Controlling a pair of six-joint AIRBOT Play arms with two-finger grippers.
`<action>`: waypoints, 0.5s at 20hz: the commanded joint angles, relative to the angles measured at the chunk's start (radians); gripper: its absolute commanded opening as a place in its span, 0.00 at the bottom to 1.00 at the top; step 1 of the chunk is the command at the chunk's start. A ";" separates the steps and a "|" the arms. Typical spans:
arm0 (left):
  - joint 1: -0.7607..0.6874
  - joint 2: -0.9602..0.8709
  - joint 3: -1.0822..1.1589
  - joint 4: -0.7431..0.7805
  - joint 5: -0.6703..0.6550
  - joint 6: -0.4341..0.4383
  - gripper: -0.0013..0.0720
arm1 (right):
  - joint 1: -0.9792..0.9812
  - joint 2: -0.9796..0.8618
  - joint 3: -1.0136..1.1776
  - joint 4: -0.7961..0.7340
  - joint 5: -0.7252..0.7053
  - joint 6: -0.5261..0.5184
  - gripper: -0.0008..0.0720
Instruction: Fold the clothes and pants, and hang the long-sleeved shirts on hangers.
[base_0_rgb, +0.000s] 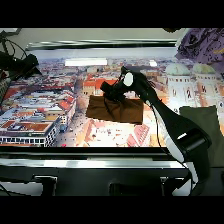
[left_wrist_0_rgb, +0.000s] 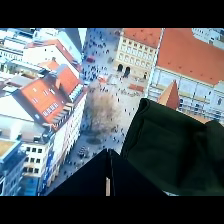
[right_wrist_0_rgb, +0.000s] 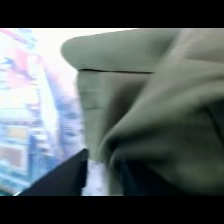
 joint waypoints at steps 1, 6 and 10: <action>0.002 0.001 -0.003 0.001 -0.001 0.003 0.04 | 0.001 0.013 0.001 0.175 -0.034 -0.122 0.46; 0.002 0.001 -0.003 0.001 -0.001 0.003 0.04 | -0.017 0.151 0.001 0.193 -0.071 -0.199 0.51; 0.002 0.001 -0.003 0.001 -0.001 0.003 0.04 | -0.123 0.278 0.001 0.135 0.010 -0.209 0.51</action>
